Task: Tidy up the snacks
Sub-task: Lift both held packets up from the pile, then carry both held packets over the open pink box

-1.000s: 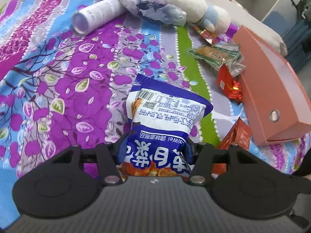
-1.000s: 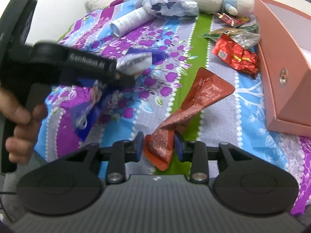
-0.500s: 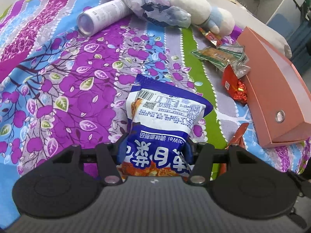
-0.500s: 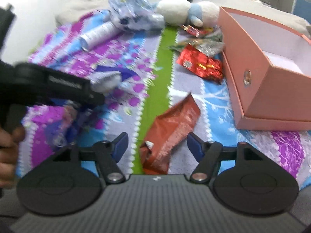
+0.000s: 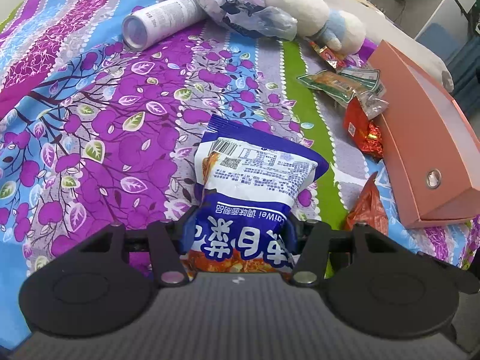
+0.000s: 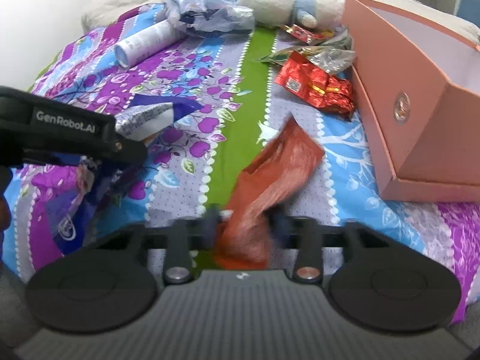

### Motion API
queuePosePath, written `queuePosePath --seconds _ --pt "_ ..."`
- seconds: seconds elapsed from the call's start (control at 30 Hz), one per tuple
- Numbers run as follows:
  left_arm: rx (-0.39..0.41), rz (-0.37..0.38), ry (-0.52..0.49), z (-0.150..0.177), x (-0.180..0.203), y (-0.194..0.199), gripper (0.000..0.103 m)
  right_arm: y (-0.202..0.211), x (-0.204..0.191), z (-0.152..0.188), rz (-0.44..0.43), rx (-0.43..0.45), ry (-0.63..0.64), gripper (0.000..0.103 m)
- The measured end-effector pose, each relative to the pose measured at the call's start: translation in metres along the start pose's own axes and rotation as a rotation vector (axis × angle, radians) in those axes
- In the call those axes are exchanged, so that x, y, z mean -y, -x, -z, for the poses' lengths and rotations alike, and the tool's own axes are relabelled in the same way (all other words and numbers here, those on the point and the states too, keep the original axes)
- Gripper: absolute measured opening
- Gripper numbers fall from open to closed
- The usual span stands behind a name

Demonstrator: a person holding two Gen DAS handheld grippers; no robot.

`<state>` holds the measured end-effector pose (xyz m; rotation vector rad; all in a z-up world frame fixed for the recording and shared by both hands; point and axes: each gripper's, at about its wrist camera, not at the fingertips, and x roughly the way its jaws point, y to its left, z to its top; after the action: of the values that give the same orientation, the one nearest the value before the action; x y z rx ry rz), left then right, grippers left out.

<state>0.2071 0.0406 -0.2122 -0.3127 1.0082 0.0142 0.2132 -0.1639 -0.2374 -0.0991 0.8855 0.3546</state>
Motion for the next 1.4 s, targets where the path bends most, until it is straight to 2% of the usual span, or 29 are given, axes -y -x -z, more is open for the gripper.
queuePosePath --seconds 0.3,0.53,0.83,1.4 --pt "0.004 0.012 -0.012 -0.001 0.011 0.009 0.061 0.020 0.013 -0.009 -0.031 0.004 0.008 0.035" --pt "0.032 0.027 -0.021 -0.018 0.022 0.027 0.061 0.043 0.018 -0.028 -0.059 0.041 0.012 0.035" --pt "0.098 0.067 -0.067 -0.054 0.052 0.064 0.061 0.079 0.034 -0.060 -0.041 0.137 -0.015 0.035" --pt "0.288 0.140 -0.183 -0.127 0.137 0.152 0.061 0.167 0.087 -0.130 0.041 0.375 -0.064 0.035"
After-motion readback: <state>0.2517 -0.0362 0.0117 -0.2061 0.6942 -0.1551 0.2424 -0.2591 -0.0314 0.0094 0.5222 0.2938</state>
